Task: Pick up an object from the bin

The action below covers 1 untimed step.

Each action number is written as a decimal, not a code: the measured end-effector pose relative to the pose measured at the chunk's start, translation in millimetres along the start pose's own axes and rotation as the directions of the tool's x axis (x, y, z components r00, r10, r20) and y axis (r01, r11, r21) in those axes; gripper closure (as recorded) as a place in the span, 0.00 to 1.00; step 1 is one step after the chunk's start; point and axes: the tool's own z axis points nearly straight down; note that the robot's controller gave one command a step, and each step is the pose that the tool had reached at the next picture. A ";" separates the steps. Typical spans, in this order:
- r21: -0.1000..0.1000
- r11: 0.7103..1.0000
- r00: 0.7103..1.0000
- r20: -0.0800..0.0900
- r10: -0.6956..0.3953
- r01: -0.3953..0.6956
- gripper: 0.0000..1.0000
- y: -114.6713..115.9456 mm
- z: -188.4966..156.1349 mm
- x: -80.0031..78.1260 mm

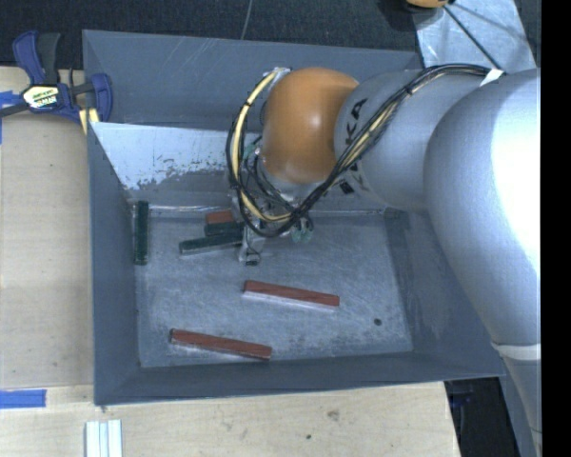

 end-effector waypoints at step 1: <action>0.000 1.000 1.000 -0.014 -0.008 0.008 1.00 10.0 -128.5 44.6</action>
Offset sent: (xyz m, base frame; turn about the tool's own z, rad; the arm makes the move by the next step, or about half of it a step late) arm 0.0000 0.0000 0.0000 0.0000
